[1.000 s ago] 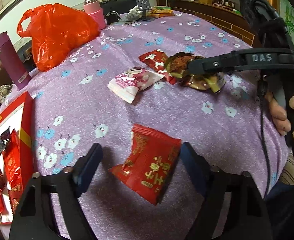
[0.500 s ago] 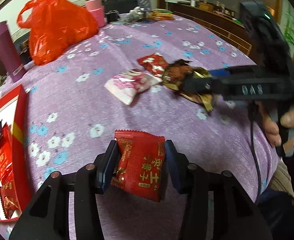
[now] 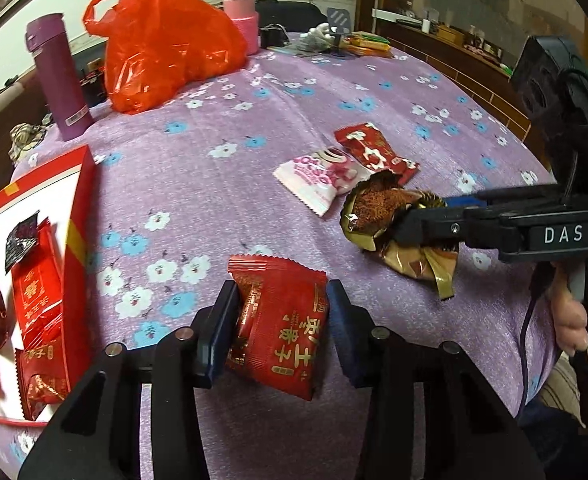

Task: Organize snacks
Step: 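Carry both packets over the white tray and lower them inside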

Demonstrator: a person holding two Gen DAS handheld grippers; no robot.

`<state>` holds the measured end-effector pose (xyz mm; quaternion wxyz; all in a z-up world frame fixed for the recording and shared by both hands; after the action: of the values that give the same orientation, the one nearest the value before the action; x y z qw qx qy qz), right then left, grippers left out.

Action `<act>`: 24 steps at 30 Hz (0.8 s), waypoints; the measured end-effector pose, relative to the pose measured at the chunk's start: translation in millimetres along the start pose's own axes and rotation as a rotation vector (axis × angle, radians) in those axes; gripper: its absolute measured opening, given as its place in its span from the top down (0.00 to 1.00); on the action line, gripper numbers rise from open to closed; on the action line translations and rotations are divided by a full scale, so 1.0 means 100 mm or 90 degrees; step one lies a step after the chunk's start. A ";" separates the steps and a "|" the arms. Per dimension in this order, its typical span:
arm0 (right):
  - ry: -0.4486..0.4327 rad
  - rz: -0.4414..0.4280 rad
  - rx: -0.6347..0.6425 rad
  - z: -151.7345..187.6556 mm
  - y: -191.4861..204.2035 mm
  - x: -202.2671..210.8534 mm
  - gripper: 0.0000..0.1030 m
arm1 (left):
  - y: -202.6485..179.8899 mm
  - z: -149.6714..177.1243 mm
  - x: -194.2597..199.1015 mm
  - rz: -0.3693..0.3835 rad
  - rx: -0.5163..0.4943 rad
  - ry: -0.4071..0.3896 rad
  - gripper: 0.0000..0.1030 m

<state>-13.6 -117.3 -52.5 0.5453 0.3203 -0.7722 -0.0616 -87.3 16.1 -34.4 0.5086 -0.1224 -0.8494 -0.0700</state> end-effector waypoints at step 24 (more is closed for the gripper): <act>-0.015 -0.121 -0.043 -0.34 0.36 -0.09 0.59 | 0.47 -0.11 0.48 -0.094 0.055 -0.088 0.59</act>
<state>3.0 -75.1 -29.6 0.5384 0.3727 -0.7423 -0.1425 -86.2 65.5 12.7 0.4471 -0.0418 -0.8913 -0.0624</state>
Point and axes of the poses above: each gripper's, at about its wrist camera, not at the fingertips, and x roughly against the way its jaws point, y to its left, z to its underside, the point moved 7 cm from there along -x, roughly the way its jaws point, and after that the axes turned 10 degrees about y, right-handed, at the moved point
